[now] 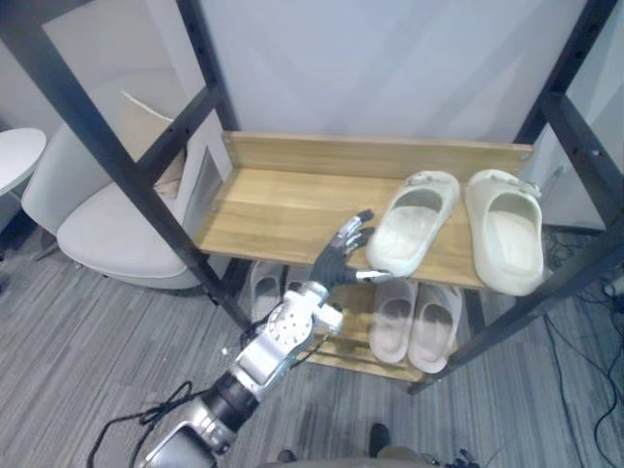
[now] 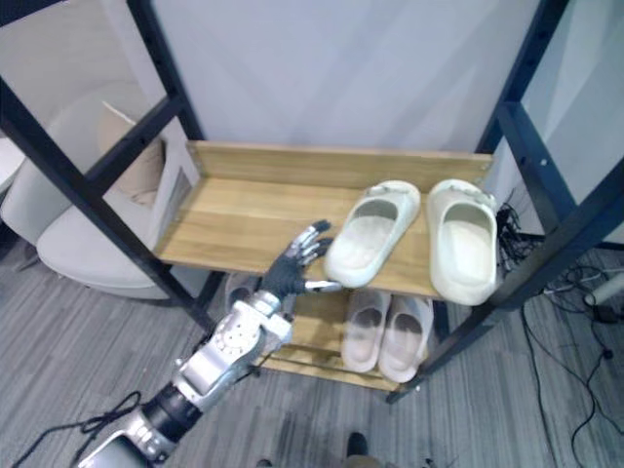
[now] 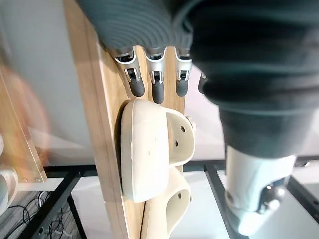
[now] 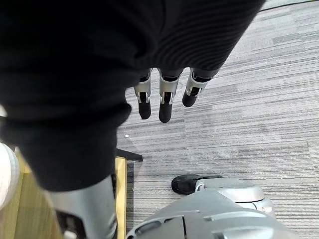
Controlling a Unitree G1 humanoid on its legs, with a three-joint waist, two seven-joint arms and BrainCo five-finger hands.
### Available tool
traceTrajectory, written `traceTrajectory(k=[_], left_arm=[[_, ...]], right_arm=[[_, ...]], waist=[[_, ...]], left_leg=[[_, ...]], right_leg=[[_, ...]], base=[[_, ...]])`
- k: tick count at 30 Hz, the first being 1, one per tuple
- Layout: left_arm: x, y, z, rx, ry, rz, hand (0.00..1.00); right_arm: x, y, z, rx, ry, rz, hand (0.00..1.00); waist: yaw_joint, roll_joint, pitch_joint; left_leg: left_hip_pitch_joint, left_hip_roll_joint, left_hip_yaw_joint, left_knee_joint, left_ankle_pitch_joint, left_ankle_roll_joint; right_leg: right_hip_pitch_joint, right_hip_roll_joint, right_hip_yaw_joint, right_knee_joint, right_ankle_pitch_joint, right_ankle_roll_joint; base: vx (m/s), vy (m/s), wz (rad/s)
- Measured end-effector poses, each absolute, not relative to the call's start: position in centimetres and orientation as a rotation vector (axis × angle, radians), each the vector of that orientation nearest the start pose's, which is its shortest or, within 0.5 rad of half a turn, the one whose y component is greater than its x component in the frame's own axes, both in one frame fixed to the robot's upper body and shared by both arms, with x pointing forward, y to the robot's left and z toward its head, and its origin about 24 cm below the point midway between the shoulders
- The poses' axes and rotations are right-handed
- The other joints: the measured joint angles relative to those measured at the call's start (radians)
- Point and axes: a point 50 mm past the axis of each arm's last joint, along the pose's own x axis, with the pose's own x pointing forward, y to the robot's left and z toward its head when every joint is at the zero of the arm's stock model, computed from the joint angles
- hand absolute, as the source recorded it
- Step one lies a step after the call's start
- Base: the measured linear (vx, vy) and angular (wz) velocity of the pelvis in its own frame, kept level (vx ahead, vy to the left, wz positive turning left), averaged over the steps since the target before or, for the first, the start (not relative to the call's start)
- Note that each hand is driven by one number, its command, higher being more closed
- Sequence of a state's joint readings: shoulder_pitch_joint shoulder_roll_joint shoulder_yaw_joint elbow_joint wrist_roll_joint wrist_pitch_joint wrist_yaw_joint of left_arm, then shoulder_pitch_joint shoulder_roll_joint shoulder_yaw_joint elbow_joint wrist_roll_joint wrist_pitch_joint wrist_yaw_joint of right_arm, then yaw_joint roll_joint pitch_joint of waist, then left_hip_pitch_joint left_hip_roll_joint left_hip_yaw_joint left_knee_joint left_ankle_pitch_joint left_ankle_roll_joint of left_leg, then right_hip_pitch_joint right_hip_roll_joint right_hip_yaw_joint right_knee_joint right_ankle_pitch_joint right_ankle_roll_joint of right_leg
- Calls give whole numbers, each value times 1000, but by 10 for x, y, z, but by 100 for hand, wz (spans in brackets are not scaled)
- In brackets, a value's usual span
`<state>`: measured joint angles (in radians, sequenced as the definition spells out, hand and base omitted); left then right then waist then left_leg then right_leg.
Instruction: Organize the slippers on the shoe rack
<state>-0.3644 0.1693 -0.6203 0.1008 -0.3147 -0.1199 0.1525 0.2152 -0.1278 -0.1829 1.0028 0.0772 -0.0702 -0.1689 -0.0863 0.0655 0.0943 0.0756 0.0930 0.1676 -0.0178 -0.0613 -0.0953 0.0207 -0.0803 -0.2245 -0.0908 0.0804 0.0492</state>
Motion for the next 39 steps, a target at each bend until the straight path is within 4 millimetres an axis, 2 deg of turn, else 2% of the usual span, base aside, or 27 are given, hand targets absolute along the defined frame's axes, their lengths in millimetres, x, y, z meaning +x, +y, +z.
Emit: traceTrajectory(k=[8,15,24,34,39], left_arm=[[283,18,94,-45,-200,-532,0],[288,21,96,-45,-210,-504,0],[290,21,99,-86,-209,-490,0],[296,33,98,-82,-201,-439,0],[297,48,102,-81,-213,-395,0]], right_arm=[[49,-236,-157,-56,1117,-494,0],[49,-236,-157,-52,1116,-501,0],[50,-235,-158,-50,1116,-500,0],[50,-234,-158,-50,1117,-496,0],[51,-234,-158,-50,1116,-494,0]], waist=[[-17,-5,3],[-23,-5,3],[-26,-5,3],[-26,-11,7],[-25,-11,8]], left_leg=[[6,2,17,0,-8,-2],[10,5,38,0,-15,-5],[1,1,16,1,-15,-4],[2,0,1,3,-12,-2],[0,-2,-9,3,-12,-2]], right_leg=[[-4,5,18,-6,1,0],[-13,9,34,-6,1,0],[-10,5,8,-2,0,0],[0,1,-12,-6,-1,2],[4,0,-19,1,-4,5]], base=[[0,-1,-6],[5,-2,-9],[6,-2,6],[-13,-3,5],[21,2,5]])
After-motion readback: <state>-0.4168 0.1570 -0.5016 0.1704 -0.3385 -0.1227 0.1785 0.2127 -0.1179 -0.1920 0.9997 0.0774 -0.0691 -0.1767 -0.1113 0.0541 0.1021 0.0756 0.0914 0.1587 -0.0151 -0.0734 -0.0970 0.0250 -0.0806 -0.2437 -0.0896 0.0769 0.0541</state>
